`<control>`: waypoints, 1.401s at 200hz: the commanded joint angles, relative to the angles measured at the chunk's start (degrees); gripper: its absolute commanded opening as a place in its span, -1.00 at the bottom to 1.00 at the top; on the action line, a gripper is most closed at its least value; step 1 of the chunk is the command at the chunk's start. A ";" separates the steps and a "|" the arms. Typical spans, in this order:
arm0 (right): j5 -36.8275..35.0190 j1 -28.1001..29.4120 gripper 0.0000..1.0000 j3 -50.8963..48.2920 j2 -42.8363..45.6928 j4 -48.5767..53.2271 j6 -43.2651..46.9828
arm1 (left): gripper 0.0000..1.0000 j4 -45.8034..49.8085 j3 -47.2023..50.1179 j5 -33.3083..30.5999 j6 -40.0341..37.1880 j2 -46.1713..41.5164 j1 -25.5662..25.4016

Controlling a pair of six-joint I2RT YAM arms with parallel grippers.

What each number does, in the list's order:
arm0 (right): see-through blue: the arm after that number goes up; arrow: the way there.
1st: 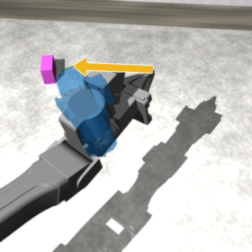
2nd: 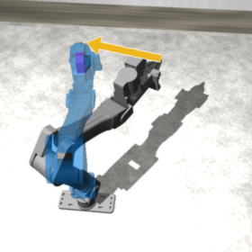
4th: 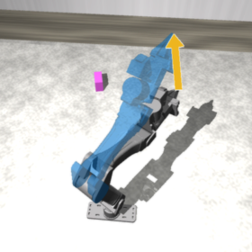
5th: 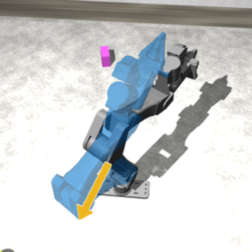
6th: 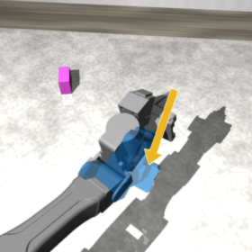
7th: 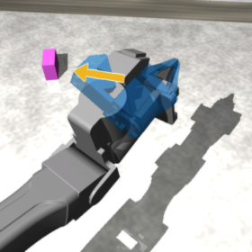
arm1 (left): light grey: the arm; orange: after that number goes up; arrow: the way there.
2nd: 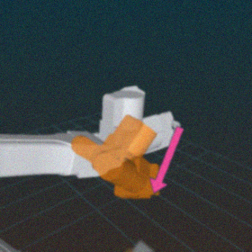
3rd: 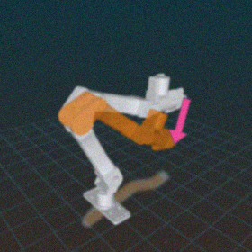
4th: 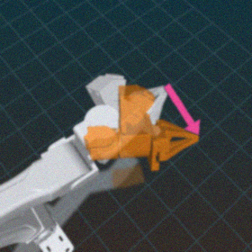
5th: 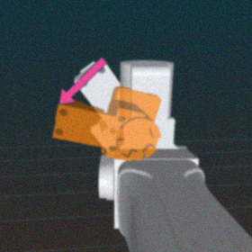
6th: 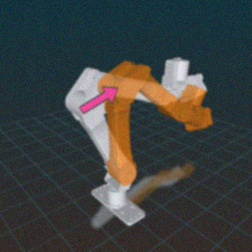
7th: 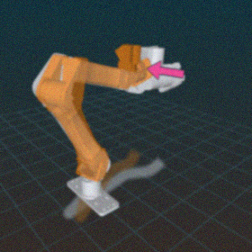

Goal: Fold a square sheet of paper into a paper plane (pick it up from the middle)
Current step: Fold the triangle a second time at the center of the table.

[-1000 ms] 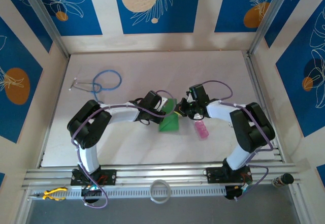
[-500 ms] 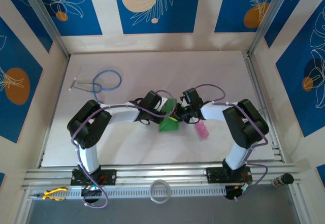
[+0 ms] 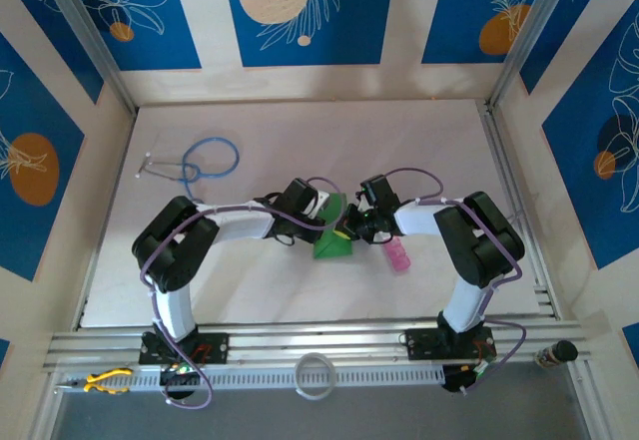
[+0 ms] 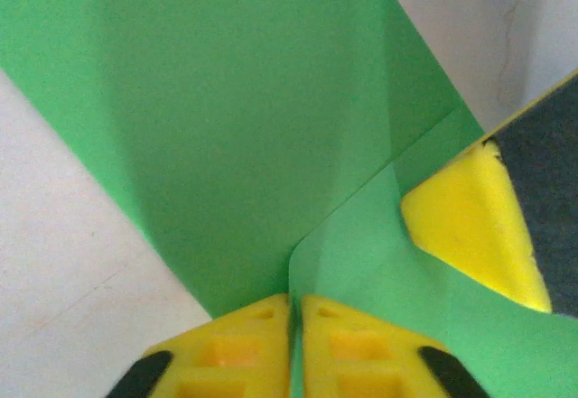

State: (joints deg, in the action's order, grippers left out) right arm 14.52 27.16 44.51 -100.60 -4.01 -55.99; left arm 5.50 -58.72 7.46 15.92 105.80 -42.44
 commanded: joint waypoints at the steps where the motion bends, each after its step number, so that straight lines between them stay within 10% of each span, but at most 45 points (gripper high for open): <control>1: -1.28 -1.22 -1.00 -1.18 -1.00 4.39 0.91 | -0.58 4.34 -1.39 -0.61 1.90 -3.02 0.48; 41: 0.01 -1.67 -1.00 -0.16 -2.07 4.98 1.81 | -0.35 6.73 -1.77 -0.93 7.55 -7.92 1.66; 121: -0.29 -1.68 -1.00 0.63 -1.71 6.51 2.43 | -0.84 -0.23 0.33 22.94 17.36 -5.91 0.86; 280: -0.78 -1.49 -1.00 0.58 -1.70 7.29 2.81 | -0.90 2.57 2.70 22.43 19.51 1.33 0.39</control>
State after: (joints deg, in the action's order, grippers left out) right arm 15.49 25.85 45.28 -100.75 -1.85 -54.22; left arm 6.68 -57.95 29.56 34.68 106.32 -41.54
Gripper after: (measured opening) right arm 0.045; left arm 0.061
